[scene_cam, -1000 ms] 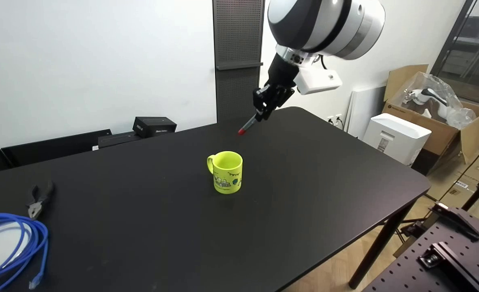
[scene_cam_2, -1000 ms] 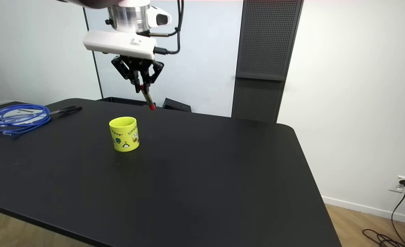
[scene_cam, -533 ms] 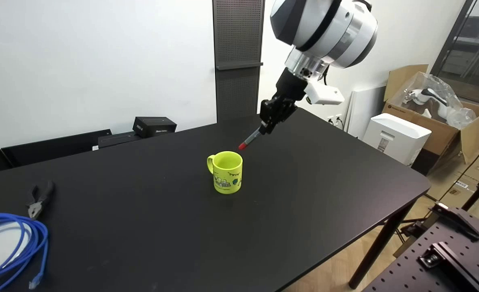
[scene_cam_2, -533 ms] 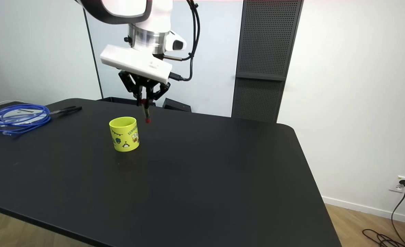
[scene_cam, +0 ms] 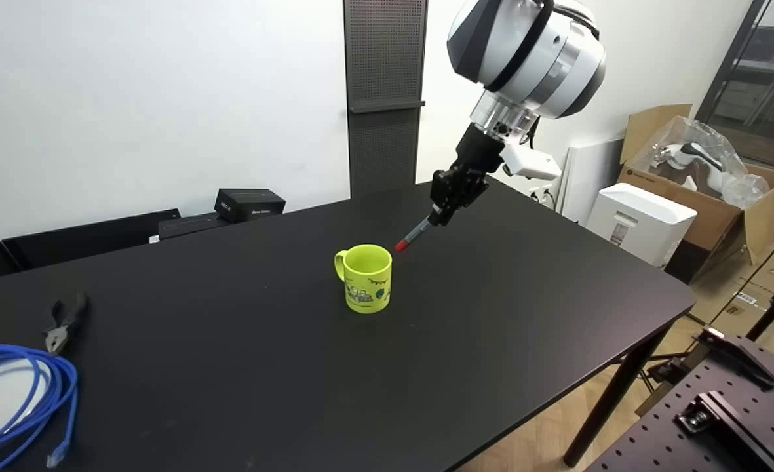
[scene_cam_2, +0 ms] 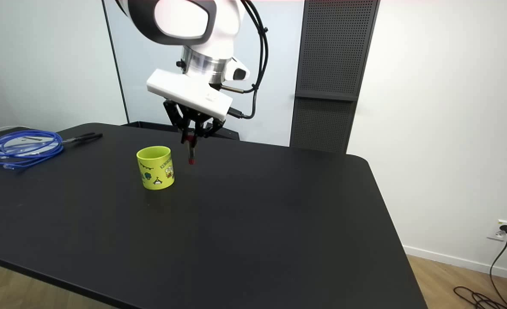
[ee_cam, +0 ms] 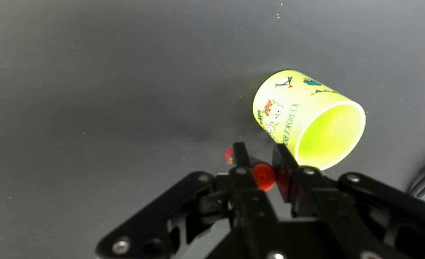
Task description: Remove the marker from the mug and put it on the table
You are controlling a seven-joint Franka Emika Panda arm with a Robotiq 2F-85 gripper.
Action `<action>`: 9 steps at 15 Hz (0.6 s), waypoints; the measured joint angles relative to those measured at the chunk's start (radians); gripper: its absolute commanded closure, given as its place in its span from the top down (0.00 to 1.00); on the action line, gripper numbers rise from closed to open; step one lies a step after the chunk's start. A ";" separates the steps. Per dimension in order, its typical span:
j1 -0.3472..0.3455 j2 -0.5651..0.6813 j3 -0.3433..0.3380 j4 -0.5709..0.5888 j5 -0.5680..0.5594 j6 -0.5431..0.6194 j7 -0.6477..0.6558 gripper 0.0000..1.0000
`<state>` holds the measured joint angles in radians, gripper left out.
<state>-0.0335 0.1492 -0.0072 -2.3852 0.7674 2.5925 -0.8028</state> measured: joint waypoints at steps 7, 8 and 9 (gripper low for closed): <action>-0.028 0.088 0.045 0.063 0.041 -0.002 -0.046 0.06; -0.032 0.103 0.056 0.079 0.055 -0.005 -0.056 0.06; -0.036 0.121 0.066 0.098 0.068 -0.011 -0.068 0.06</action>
<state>-0.0699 0.2702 0.0589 -2.2873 0.8358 2.5814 -0.8712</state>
